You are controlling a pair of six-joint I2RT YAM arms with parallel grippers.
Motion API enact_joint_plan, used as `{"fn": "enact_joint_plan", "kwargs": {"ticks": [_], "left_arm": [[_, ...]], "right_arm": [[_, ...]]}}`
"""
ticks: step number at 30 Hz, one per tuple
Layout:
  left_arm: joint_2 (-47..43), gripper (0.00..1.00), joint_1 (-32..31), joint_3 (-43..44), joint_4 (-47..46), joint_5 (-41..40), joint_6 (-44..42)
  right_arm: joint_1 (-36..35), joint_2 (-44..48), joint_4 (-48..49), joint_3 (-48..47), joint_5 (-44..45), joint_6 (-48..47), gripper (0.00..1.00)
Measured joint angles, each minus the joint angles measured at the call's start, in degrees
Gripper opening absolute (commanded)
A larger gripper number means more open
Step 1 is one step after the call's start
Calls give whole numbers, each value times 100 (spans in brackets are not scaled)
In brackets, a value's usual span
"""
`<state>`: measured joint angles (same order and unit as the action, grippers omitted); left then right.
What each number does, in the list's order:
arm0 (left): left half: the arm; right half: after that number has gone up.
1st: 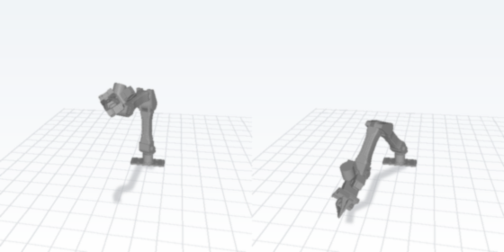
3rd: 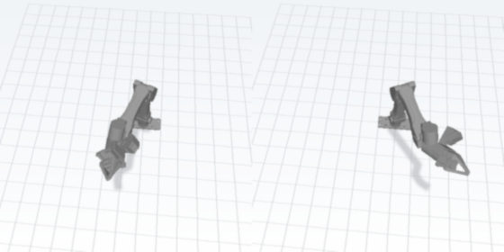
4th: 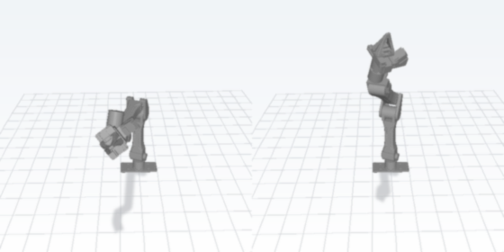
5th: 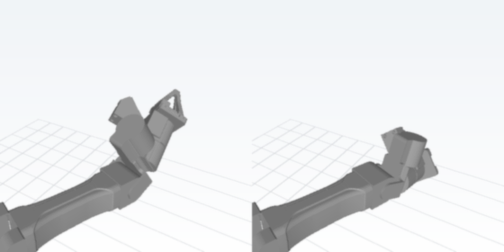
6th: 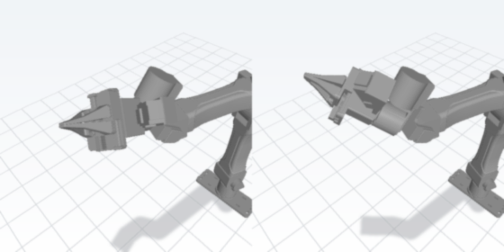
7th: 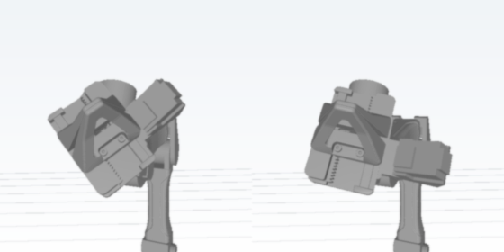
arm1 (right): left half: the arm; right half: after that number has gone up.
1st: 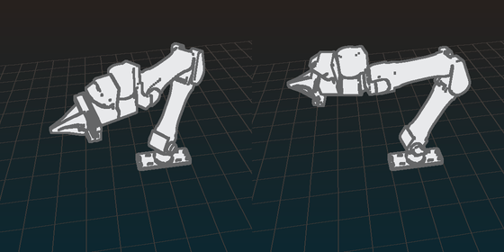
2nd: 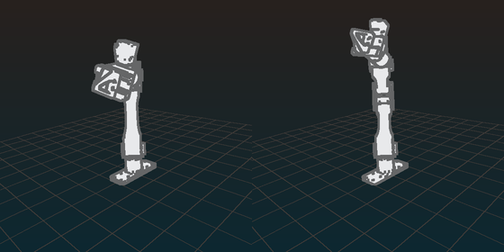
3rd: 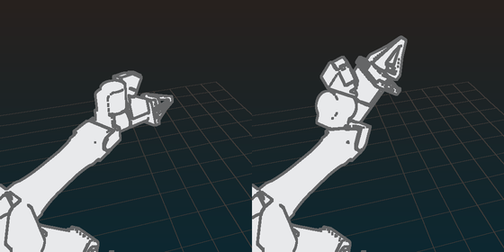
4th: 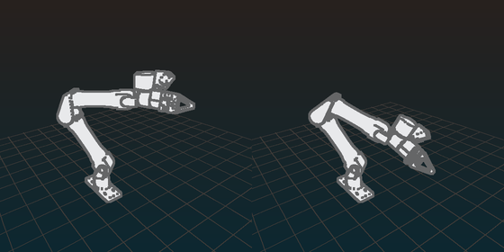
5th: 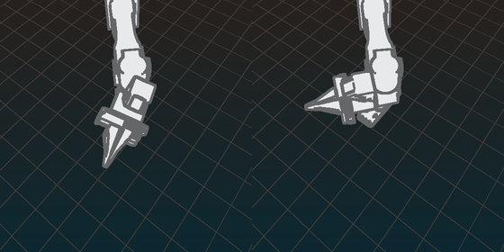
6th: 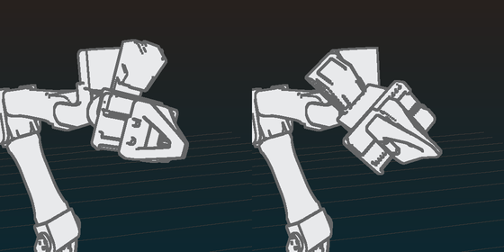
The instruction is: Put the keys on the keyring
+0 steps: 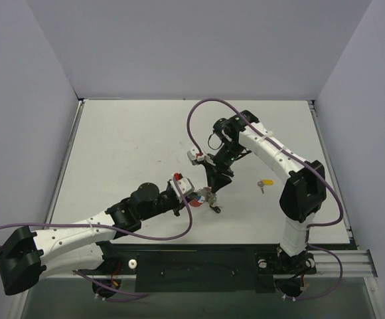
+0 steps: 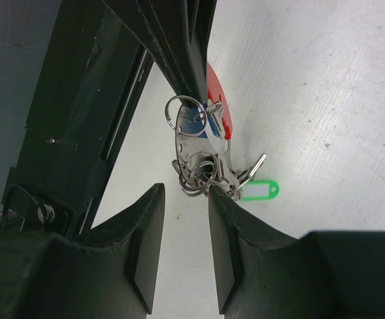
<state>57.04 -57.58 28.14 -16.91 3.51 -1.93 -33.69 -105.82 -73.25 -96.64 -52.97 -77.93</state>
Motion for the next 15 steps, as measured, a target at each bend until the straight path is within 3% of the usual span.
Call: {"fn": "enact_joint_plan", "kwargs": {"ticks": [8,15], "left_arm": [[2,0,0,0,2,0,24],[2,0,39,0,24,-11,365]], "right_arm": [[0,116,13,0,-33,173,24],[39,286,428,87,-35,831,41]]}}
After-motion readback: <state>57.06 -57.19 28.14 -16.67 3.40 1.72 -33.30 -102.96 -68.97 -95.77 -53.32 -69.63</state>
